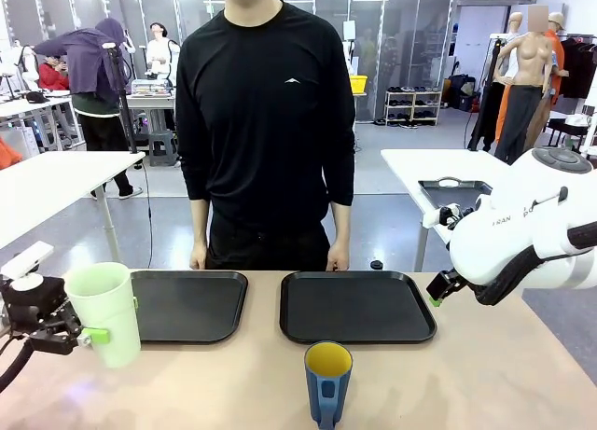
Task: Sort and store the cups by type.
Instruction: Place the picked Reusable plastic cup into the Flat Tray indicated by the person.
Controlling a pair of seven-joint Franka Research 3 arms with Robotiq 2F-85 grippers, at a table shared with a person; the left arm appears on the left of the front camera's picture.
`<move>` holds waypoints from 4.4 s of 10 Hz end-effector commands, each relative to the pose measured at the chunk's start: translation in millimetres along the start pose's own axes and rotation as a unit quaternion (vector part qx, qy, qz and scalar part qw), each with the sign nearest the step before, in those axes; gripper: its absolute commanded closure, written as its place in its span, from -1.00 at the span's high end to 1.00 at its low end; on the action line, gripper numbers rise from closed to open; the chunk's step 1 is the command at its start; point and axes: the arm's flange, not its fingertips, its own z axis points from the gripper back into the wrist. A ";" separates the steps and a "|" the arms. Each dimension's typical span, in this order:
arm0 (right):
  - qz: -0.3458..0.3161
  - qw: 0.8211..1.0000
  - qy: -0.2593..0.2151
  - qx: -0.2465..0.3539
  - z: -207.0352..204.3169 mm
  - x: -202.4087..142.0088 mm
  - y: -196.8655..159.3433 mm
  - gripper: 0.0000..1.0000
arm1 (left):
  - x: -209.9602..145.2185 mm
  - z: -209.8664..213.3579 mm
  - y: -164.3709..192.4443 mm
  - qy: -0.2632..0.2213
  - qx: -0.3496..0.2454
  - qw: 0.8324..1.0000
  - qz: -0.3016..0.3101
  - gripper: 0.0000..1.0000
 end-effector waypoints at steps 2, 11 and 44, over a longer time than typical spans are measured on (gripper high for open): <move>-0.004 1.000 -0.002 0.003 0.3 0.5 -1.0 1.00 | 0.0 -1.1 2.0 0.000 -0.001 1.000 -0.005 -0.21; -0.004 1.000 -0.002 0.003 0.3 0.5 -1.0 1.00 | 0.0 -1.1 2.0 0.000 -0.001 1.000 -0.005 -0.21; -0.004 1.000 -0.002 0.003 0.3 0.5 -1.0 1.00 | -31.0 39.3 184.3 -0.027 0.026 0.999 -0.030 0.71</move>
